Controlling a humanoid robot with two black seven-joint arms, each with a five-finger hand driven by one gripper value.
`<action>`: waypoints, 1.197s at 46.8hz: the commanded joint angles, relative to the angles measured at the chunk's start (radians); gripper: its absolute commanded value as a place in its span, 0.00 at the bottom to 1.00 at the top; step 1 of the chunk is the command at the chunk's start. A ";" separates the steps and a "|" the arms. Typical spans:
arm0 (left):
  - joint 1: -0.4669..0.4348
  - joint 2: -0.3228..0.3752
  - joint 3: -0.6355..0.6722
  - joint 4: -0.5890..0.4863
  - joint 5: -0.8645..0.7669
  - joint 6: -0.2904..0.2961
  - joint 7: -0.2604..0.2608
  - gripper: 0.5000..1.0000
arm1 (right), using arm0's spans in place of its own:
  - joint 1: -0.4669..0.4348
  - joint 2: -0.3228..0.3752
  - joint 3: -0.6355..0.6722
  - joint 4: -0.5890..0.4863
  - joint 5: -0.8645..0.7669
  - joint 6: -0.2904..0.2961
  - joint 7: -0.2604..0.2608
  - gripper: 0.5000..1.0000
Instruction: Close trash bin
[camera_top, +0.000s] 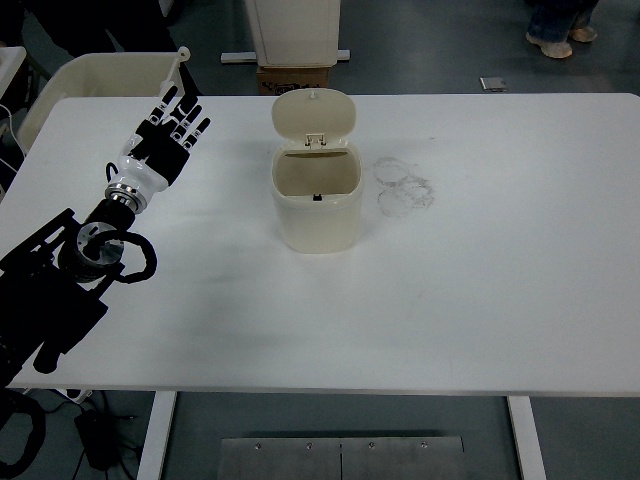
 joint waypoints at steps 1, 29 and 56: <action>-0.001 0.003 0.001 0.000 0.001 -0.002 0.000 1.00 | 0.000 0.000 0.000 0.000 -0.001 -0.001 0.000 0.99; -0.010 0.006 -0.001 -0.005 0.000 -0.003 0.000 1.00 | 0.000 0.000 -0.001 0.000 0.000 -0.001 0.000 0.99; -0.006 0.064 0.007 -0.118 0.006 0.004 0.035 1.00 | 0.000 0.000 0.000 0.000 0.000 -0.001 0.000 0.99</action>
